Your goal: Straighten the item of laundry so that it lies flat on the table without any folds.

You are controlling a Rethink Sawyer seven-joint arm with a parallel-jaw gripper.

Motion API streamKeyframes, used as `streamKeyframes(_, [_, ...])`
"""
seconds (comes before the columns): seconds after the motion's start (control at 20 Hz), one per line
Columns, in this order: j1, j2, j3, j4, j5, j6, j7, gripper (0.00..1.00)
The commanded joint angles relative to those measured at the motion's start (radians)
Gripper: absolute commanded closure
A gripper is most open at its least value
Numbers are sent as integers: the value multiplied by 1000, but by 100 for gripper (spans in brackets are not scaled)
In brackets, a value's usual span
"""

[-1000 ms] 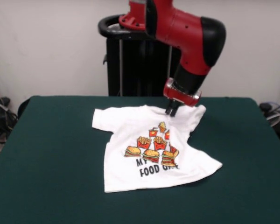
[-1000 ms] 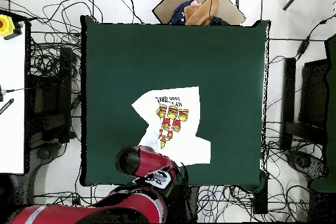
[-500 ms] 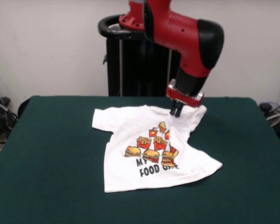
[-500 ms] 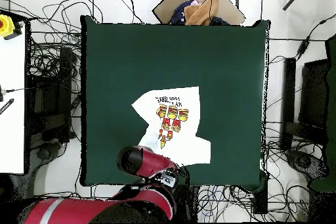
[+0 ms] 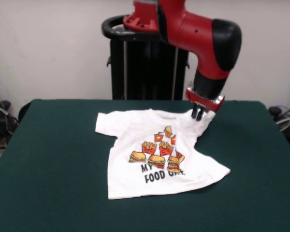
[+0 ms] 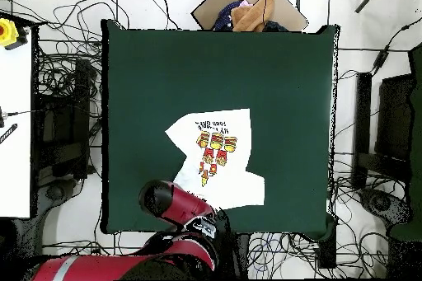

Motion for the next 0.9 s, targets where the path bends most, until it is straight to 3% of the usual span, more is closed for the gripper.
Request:
streamKeyframes(0.05, [-4,-2,121,-13,115,126,313,100])
streamKeyframes(0.9, [19,-10,143,-10,184,136,330,100])
